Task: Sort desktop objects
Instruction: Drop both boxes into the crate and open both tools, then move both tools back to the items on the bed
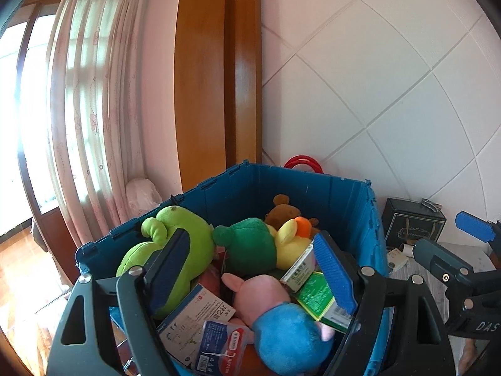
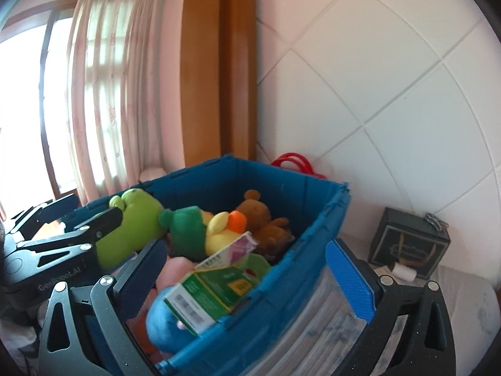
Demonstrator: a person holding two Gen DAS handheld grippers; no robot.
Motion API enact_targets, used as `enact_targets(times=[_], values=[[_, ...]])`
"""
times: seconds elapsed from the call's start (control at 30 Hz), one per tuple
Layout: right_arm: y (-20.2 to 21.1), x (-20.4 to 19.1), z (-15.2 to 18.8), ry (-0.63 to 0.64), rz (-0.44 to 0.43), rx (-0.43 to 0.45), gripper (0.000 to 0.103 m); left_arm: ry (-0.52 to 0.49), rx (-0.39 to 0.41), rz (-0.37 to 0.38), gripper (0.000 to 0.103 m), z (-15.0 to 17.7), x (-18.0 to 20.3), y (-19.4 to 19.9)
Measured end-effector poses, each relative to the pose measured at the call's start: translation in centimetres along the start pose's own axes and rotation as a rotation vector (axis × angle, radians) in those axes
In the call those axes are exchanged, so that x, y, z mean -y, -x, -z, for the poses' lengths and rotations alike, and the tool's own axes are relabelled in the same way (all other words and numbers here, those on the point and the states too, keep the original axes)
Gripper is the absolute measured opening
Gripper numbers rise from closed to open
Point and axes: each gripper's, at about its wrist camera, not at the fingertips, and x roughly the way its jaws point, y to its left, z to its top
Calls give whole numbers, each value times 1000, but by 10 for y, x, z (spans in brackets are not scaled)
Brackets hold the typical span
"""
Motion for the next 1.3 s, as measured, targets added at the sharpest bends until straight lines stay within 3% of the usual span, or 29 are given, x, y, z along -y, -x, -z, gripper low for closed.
enact_targets(times=[0.2,0.43,0.57,0.73,0.97,1.2,1.3], values=[[46,66,11,-81,88,38,103,-35,74,84,98,-4,64,34],[80,146,44,-166,210,-1,103,-98,61,242,98,8,152,42],[95,197,67,-231,291,-38,103,-134,6,326,98,23,199,26],[98,248,92,-291,365,-105,103,-178,-105,370,98,46,246,-13],[68,305,127,-347,421,-212,103,-227,-227,406,98,83,296,-86],[-6,361,163,-381,467,-328,103,-251,-399,426,98,145,339,-199],[-43,385,188,-413,470,-379,103,-242,-483,410,90,178,356,-256]])
